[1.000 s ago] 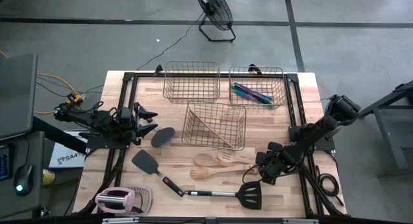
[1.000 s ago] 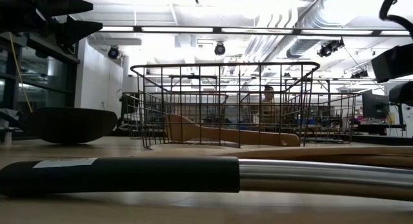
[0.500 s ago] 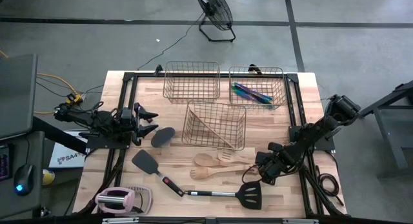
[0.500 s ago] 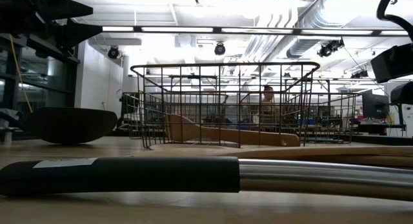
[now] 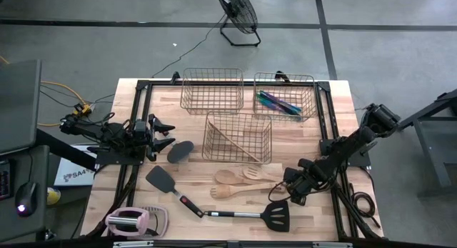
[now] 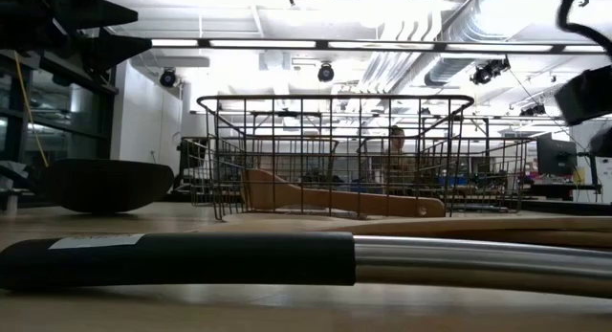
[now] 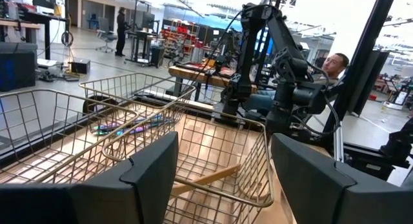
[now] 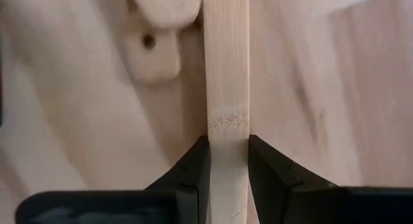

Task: Pick & Place Kitchen Items
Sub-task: Put the wooden slotted spatula into the bottom wire basket

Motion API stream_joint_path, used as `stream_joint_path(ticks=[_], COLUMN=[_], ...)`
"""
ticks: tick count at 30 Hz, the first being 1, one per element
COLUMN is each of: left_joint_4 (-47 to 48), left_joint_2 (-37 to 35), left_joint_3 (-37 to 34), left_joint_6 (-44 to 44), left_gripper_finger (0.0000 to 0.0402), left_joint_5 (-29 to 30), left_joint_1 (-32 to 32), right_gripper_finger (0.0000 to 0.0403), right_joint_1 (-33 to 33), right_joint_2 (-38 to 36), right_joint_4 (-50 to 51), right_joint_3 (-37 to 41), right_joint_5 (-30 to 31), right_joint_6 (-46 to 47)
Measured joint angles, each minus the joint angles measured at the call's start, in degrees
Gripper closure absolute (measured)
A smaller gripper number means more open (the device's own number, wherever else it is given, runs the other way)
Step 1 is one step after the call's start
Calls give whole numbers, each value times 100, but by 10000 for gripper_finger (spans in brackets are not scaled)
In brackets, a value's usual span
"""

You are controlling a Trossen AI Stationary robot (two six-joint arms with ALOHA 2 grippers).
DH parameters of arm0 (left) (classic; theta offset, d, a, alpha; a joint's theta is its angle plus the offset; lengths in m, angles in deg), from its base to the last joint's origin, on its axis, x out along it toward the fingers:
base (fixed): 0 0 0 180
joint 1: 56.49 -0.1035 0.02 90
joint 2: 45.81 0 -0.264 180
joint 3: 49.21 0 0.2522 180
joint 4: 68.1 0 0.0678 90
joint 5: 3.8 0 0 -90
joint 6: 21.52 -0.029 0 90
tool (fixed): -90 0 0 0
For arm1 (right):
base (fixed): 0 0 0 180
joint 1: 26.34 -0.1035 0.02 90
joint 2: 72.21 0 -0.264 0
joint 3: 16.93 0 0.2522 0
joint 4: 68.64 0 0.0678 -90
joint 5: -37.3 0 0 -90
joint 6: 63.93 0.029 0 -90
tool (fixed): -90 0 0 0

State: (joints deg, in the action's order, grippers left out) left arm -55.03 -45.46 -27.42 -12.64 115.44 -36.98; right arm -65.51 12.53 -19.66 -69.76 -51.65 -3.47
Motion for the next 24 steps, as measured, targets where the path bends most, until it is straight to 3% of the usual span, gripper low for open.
stream_joint_path(ticks=[3,24], left_joint_4=[0,0], left_joint_2=[0,1], left_joint_3=[0,0], left_joint_6=[40,147], left_gripper_finger=[158,158], left_joint_5=[0,-2], left_joint_1=[0,1], right_gripper_finger=[329,330], right_joint_1=[-21,-97], right_joint_2=[-177,-951], right_joint_4=[33,197], right_joint_3=[6,-9], right_joint_5=[-189,8], right_joint_6=[17,-170])
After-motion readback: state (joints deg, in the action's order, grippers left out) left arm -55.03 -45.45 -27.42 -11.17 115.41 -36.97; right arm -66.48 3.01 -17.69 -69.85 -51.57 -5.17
